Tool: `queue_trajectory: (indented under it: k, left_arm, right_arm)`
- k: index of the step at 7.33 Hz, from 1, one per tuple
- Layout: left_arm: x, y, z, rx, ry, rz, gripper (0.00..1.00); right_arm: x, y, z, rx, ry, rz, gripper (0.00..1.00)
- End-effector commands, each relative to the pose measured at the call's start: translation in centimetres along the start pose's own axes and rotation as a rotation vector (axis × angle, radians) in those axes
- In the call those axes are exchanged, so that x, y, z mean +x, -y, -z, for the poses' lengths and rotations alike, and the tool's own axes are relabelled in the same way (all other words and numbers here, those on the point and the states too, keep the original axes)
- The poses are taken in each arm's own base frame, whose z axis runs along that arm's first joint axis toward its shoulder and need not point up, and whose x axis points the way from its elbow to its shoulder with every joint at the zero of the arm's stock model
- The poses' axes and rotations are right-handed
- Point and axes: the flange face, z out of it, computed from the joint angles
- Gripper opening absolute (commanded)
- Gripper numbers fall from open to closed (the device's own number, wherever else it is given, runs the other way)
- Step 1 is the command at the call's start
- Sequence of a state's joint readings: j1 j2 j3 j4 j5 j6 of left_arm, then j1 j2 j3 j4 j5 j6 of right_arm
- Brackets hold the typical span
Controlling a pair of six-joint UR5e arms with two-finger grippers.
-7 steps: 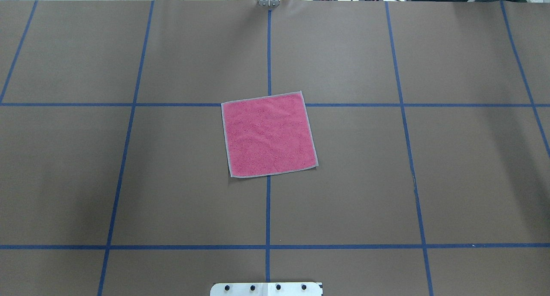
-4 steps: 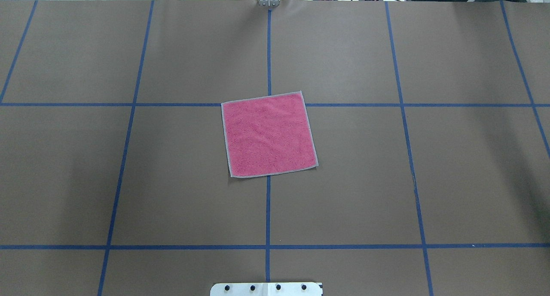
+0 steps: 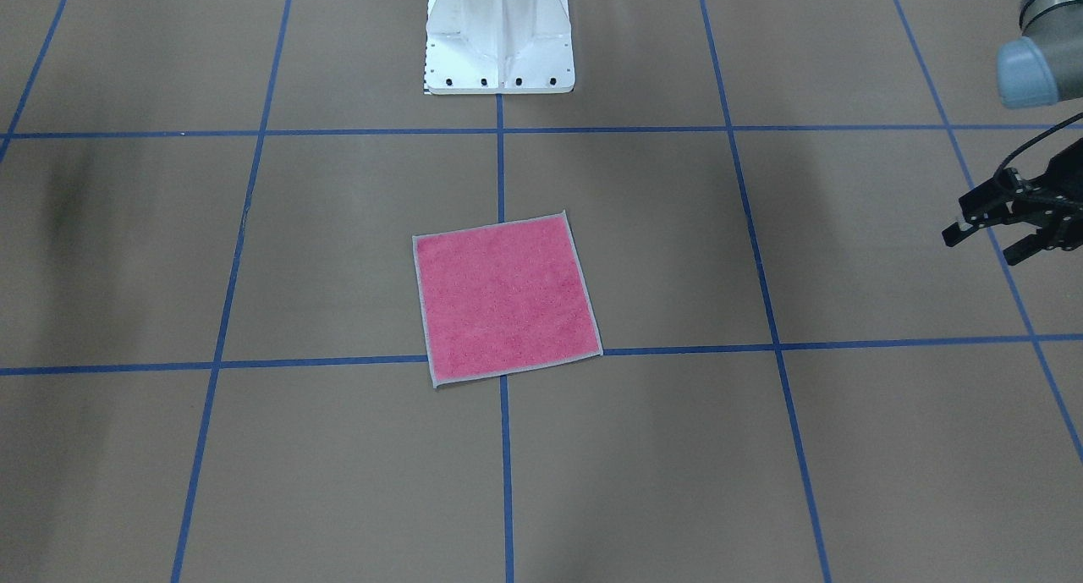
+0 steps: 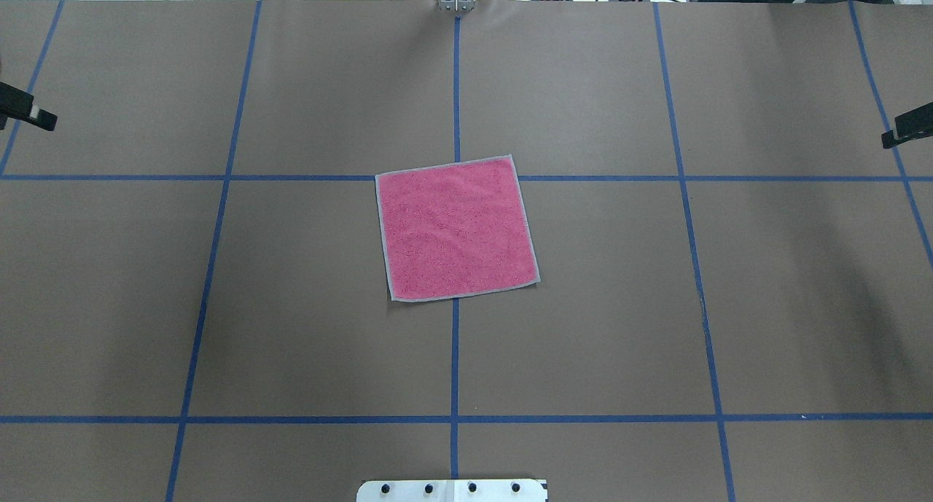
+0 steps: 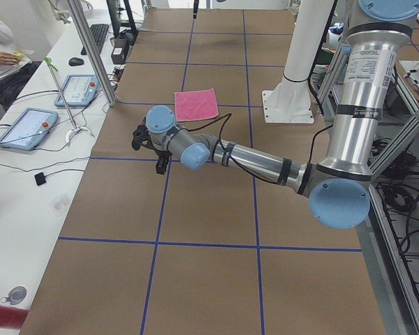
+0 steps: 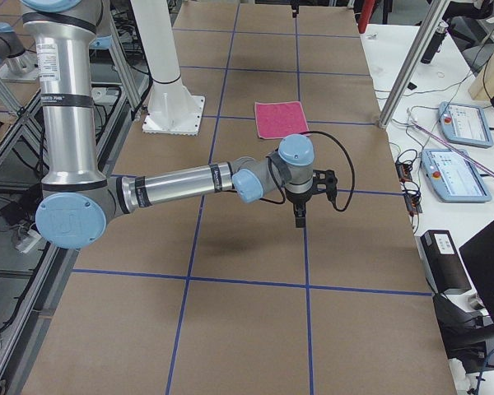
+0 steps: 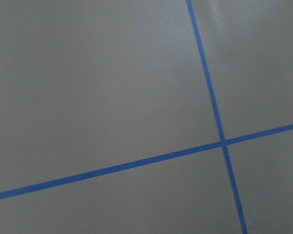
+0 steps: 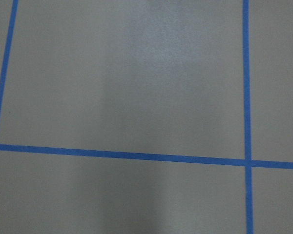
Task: Fold towel twice with both arms
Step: 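Move the left gripper to the pink towel's nearer corner while the right gripper approaches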
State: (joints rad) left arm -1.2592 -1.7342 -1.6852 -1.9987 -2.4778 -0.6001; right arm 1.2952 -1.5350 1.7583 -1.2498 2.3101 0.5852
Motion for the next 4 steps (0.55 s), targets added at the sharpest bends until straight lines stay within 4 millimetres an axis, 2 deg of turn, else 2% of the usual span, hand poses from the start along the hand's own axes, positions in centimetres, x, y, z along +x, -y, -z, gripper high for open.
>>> queue_trajectory:
  k: [1,2,3,4]
  left_arm:
    - [7.8,0.1,-5.4,0.008,-0.022,0.127,1.0]
    - [12.5,-0.4,-8.0,0.025,-0.036,0.177,1.0]
    - [16.9,-2.1,-10.2,0.023,-0.048,0.231,1.0]
    - [20.1,-3.9,-11.8,0.032,-0.055,0.313,1.0]
  right_arm:
    - [-7.4,-0.8,-0.4,-0.004,0.069,-0.088,1.0]
    - [-10.2,-1.2,-0.2,-0.009,0.095,-0.128,1.0]
    - [-12.7,-1.5,-0.3,-0.018,0.117,-0.153,1.0]
    - [-15.2,-1.4,-0.8,-0.03,0.133,-0.192,1.0]
